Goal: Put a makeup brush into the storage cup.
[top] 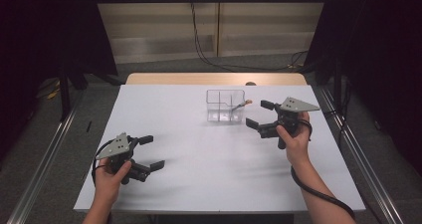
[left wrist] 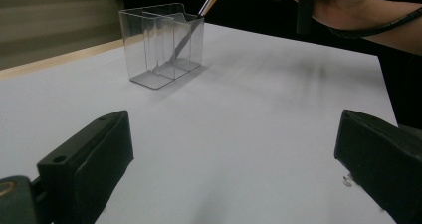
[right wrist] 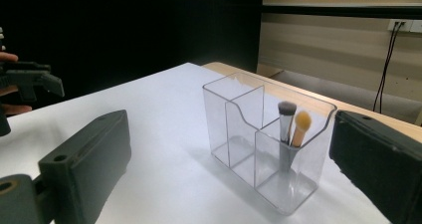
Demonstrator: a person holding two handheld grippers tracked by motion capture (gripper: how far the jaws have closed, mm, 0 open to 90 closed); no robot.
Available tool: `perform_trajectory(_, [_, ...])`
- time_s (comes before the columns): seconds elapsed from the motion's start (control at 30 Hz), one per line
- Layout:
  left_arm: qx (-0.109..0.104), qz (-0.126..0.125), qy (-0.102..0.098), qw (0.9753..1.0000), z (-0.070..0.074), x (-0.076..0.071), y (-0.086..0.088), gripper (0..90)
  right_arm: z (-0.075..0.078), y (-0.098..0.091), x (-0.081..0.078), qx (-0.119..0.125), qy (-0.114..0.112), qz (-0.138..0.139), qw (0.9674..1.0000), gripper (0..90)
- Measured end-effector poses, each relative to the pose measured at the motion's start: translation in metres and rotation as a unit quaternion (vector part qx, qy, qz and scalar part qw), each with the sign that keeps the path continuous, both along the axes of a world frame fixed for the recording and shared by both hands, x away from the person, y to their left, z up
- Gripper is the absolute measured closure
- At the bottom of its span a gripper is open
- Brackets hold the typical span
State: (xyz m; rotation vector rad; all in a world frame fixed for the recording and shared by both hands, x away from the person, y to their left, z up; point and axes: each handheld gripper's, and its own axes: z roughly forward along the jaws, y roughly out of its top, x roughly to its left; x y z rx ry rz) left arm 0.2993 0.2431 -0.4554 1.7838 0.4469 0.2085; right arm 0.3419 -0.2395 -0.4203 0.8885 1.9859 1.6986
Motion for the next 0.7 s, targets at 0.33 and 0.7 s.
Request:
perform_trajectory(0.33, [0.002, 0.0, -0.001, 1.0, 0.0, 0.0, 0.0, 1.9, -0.009, -0.005, -0.008, -0.002, 0.008, 0.005, 1.0, 2.4])
perform_trajectory(0.7, [-0.002, 0.004, -0.002, 1.0, 0.0, 0.0, 0.0, 1.9, -0.012, -0.014, -0.019, -0.004, 0.006, 0.007, 1.0, 2.4])
